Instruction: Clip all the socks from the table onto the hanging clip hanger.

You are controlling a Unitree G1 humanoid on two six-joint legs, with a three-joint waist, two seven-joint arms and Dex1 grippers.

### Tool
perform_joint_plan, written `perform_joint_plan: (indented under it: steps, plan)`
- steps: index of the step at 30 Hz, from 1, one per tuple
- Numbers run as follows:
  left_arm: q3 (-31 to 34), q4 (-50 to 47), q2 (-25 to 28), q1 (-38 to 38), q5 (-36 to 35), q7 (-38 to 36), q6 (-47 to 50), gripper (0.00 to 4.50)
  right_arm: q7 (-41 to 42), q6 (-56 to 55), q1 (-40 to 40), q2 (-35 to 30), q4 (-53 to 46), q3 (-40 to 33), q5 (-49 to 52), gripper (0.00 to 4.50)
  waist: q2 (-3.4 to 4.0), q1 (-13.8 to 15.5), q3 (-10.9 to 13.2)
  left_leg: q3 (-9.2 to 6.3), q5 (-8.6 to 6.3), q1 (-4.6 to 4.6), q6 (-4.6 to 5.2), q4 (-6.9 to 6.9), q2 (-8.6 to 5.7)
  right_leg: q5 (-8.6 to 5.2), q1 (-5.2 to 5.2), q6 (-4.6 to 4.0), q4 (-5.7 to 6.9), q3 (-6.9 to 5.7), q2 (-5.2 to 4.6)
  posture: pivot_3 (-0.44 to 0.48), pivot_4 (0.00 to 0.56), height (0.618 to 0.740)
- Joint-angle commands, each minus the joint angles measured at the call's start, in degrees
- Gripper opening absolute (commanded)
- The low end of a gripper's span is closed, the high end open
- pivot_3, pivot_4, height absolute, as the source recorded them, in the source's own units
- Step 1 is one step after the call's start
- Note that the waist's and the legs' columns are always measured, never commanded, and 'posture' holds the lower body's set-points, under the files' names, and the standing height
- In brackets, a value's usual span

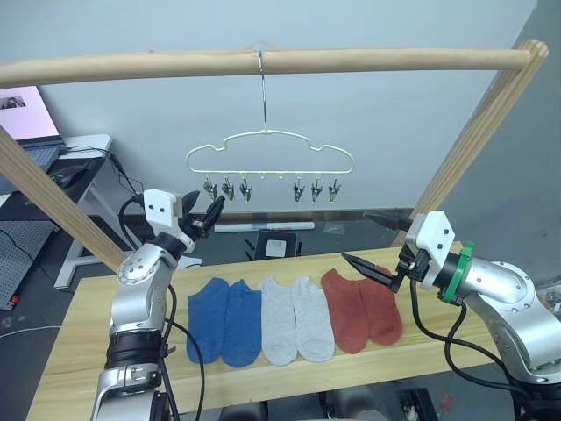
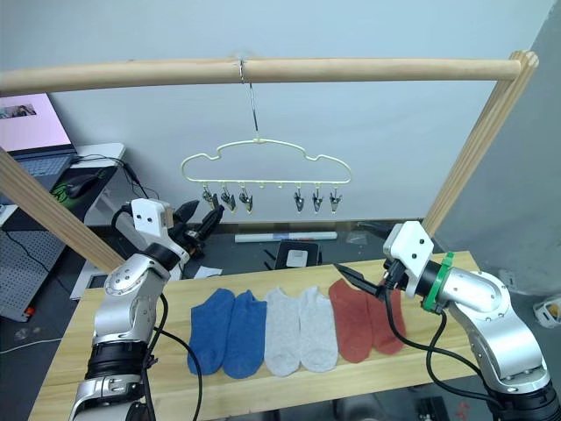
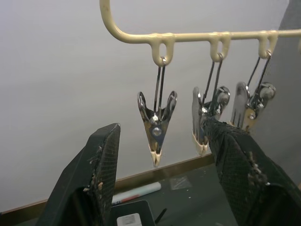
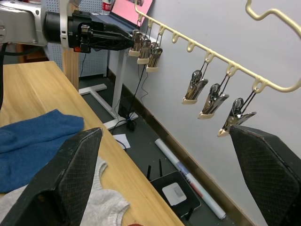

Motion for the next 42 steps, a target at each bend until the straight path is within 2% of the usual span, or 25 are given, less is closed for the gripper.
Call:
perform_joint_plan:
  steps: [1,34,42]
  plan:
    - [1.1,0.0,1.2,-1.7,-1.3,-0.8,-0.1,3.03,-0.8,0.0,-1.2,0.2,-2.4,-0.3,0.8,4.50,0.00,-0.4,0.0,0.00,0.00,-0.01,0.00,0.00,0.00,0.00,0.00,0.00,0.00,0.00,-0.01,-0.147,0.161,0.740]
    - [1.0,2.0,3.8,-2.3,0.0,-3.0,-1.2,3.03,-3.6,-1.7,-0.5,1.5,-2.3,1.3,-0.3,4.50,-0.04,-0.7,0.9,-0.20,0.00,-0.58,0.00,0.00,-0.02,0.02,-0.41,0.01,-0.04,-0.08,-0.37,-0.169,0.161,0.740]
    - [1.1,3.4,3.4,-4.7,0.0,-2.1,-0.5,3.03,-3.5,-1.8,-0.5,1.7,-2.3,1.2,-0.6,4.50,-0.06,-0.8,0.9,-0.23,0.00,-0.58,0.00,0.00,-0.02,0.01,-0.42,0.02,-0.03,-0.13,-0.37,-0.169,0.161,0.740]
